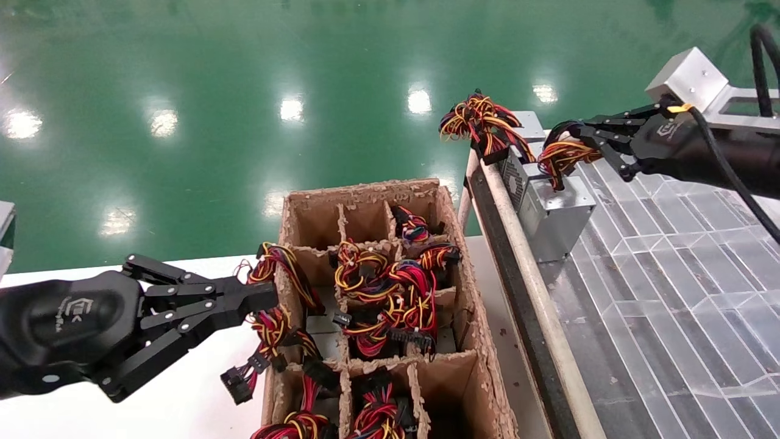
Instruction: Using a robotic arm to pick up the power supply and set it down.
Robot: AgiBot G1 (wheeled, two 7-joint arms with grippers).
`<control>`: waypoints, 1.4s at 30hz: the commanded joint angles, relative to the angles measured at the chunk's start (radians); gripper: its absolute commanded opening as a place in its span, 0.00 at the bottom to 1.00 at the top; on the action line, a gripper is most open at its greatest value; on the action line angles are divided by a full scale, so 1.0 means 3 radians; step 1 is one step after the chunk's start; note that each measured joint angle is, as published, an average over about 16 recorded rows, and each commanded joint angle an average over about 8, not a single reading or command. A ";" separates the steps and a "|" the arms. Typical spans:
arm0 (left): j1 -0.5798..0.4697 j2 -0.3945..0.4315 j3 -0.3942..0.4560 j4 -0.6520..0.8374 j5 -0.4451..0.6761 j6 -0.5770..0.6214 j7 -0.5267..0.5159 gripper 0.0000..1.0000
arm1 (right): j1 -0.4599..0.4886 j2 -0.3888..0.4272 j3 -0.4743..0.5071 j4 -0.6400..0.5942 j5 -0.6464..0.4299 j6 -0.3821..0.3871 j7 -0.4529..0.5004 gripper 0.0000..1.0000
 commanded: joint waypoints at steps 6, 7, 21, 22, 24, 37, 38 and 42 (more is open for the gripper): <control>0.0000 0.0000 0.0000 0.0000 0.0000 0.0000 0.0000 0.00 | 0.0014 0.0034 -0.0026 0.0155 -0.0102 0.0066 0.0141 0.86; 0.0000 0.0000 0.0000 0.0000 0.0000 0.0000 0.0000 0.00 | 0.0013 0.0042 -0.0029 0.0173 -0.0113 0.0071 0.0162 0.98; 0.0000 0.0000 0.0000 0.0000 0.0000 0.0000 0.0000 0.00 | 0.0013 0.0136 -0.0109 0.0321 -0.0284 0.0019 0.0301 1.00; 0.0000 0.0000 0.0000 0.0000 0.0000 0.0000 0.0000 0.00 | 0.0015 0.0142 -0.0113 0.0328 -0.0294 0.0016 0.0304 1.00; 0.0000 0.0000 0.0000 0.0000 0.0000 0.0000 0.0000 0.00 | 0.0017 0.0155 -0.0109 0.0338 -0.0301 0.0025 0.0312 1.00; 0.0000 0.0000 0.0000 0.0000 0.0000 0.0000 0.0000 0.00 | -0.0052 0.0284 -0.0032 0.0536 -0.0161 0.0048 0.0335 1.00; 0.0000 0.0000 0.0000 0.0000 0.0000 0.0000 0.0000 0.00 | -0.0064 0.0287 -0.0016 0.0546 -0.0119 0.0051 0.0328 1.00; 0.0000 0.0000 0.0000 0.0000 0.0000 0.0000 0.0000 0.00 | -0.0137 0.0289 0.0090 0.0565 0.0128 0.0083 0.0225 1.00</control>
